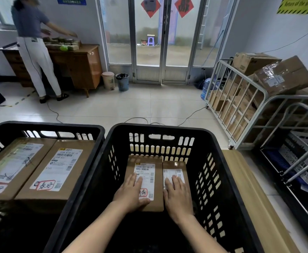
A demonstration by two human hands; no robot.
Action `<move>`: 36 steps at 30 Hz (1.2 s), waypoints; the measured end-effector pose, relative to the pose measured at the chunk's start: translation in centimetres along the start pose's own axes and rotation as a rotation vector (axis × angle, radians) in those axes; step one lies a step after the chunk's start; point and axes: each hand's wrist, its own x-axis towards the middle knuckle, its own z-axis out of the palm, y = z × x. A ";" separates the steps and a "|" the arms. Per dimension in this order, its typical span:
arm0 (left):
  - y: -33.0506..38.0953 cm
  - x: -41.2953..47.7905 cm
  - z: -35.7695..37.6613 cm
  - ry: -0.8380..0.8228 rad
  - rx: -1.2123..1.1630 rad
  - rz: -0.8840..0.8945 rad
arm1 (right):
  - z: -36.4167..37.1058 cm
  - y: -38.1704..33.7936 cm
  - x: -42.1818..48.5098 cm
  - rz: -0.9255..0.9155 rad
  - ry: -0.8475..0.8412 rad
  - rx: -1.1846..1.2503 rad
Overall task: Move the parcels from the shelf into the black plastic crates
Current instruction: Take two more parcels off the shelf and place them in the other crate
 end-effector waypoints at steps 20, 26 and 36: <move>1.9 -6.3 -4.9 0.211 0.092 0.031 | -7.5 -1.9 -3.5 0.006 -0.069 0.048; 2.4 -9.8 -6.3 0.252 0.088 0.088 | -10.1 -2.2 -7.0 0.015 -0.020 0.033; 2.2 -18.4 -7.4 0.252 0.076 0.258 | -13.4 -5.3 -17.7 0.148 0.094 -0.005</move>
